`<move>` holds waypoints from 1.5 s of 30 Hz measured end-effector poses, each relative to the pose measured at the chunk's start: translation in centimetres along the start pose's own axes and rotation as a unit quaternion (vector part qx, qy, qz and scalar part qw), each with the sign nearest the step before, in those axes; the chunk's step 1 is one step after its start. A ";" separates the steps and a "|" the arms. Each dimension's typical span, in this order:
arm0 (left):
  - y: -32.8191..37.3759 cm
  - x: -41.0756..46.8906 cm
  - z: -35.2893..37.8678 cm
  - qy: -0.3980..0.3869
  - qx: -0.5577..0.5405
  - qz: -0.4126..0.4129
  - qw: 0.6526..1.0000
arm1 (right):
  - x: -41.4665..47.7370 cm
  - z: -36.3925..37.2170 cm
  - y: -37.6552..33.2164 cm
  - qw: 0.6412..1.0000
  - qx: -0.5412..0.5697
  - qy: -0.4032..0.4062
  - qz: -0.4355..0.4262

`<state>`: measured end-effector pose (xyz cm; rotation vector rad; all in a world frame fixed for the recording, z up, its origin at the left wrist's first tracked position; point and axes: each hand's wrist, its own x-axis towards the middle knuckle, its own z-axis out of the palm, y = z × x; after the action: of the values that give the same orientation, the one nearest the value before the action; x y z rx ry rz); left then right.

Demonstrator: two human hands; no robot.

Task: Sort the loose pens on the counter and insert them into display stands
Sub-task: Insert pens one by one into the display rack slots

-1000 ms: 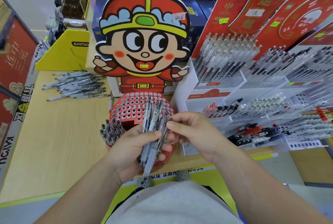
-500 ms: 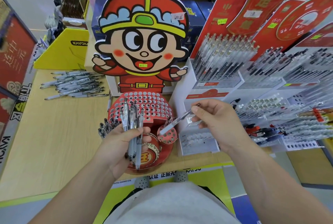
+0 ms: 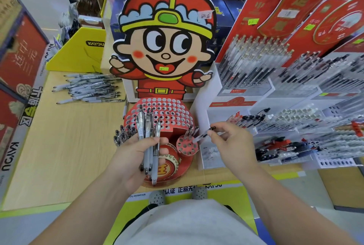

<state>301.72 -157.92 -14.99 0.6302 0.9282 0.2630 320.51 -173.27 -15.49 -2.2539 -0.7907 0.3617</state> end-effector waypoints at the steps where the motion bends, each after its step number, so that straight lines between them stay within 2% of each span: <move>1: 0.0 0.0 -0.1 0.001 0.001 0.000 1.000 | 0.1 0.1 -0.1 1.000 -0.006 0.001 -0.005; 14: 0.1 0.0 -0.2 -0.001 0.012 -0.005 1.000 | 0.9 0.4 -0.5 0.993 -0.090 0.013 -0.072; 21: 0.0 0.1 -0.2 -0.006 0.019 -0.007 1.000 | 0.4 0.5 0.2 0.991 -0.100 -0.001 -0.087; 29: 0.0 0.0 0.0 -0.013 0.017 -0.007 1.000 | 1.0 1.0 0.5 0.993 -0.095 0.003 -0.066; 37: -0.1 -0.1 0.2 -0.001 0.014 0.000 1.000 | 1.1 2.6 1.3 0.990 -0.121 -0.041 -0.052; 45: -0.1 -0.3 0.3 -0.007 0.020 0.004 1.000 | 1.6 2.9 1.0 0.989 -0.136 -0.049 -0.030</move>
<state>301.82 -158.29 -14.74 0.6710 0.9199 0.2475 320.87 -171.30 -18.33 -2.4727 -1.0093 0.3553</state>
